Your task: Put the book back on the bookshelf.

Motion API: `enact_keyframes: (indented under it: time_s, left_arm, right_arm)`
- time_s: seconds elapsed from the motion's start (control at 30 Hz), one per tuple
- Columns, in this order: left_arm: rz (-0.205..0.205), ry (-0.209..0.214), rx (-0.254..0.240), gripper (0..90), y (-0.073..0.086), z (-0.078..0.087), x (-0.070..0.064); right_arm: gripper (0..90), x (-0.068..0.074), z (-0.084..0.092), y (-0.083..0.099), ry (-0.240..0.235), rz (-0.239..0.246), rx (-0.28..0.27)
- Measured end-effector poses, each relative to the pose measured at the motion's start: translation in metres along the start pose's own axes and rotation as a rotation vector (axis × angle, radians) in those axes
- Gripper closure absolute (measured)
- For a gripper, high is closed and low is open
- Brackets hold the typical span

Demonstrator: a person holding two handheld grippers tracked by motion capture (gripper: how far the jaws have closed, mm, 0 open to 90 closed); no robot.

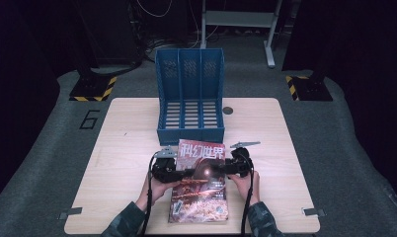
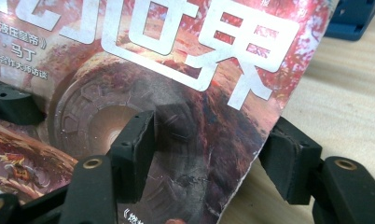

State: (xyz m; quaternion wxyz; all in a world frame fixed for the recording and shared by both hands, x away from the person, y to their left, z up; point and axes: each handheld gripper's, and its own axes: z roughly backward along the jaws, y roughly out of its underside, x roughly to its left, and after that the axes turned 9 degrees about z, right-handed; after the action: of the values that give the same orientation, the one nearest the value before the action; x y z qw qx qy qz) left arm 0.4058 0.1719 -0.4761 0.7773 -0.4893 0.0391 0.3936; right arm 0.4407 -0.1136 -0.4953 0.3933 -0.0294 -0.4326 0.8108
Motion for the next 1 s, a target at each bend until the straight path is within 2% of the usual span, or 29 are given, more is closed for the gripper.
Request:
enact_keyframes:
  time_s: [0.2, 0.27, 0.33, 0.37, 0.4, 0.57, 0.9, 1.0]
  left_arm:
    - [0.001, 0.002, 0.017, 75.0, -0.004, 0.002, 0.000]
    - [-0.025, 0.003, 0.036, 75.1, -0.007, 0.004, -0.001]
    - [-0.034, -0.004, 0.038, 75.3, -0.009, 0.005, -0.003]
    - [-0.042, 0.000, 0.044, 75.3, -0.010, 0.006, -0.003]
    - [-0.051, 0.000, 0.047, 75.4, -0.012, 0.006, -0.005]
    - [-0.075, -0.004, 0.059, 75.6, -0.016, 0.009, -0.008]
    - [-0.132, -0.014, 0.052, 75.8, -0.022, 0.013, -0.015]
    - [-0.145, -0.018, 0.041, 75.7, -0.022, 0.014, -0.016]
  right_arm:
    - [41.6, 0.003, 0.004, -0.003, 0.008, 0.031, -0.024]
    - [42.0, 0.005, 0.007, -0.005, 0.011, 0.030, -0.033]
    - [42.1, 0.007, 0.010, -0.008, 0.021, 0.053, -0.046]
    - [42.3, 0.009, 0.011, -0.009, 0.024, 0.047, -0.049]
    - [42.4, 0.009, 0.013, -0.010, 0.032, 0.068, -0.054]
    - [43.2, 0.015, 0.019, -0.014, 0.040, 0.077, -0.067]
    - [44.5, 0.021, 0.030, -0.024, 0.072, 0.138, -0.092]
    - [45.0, 0.023, 0.033, -0.027, 0.076, 0.140, -0.103]
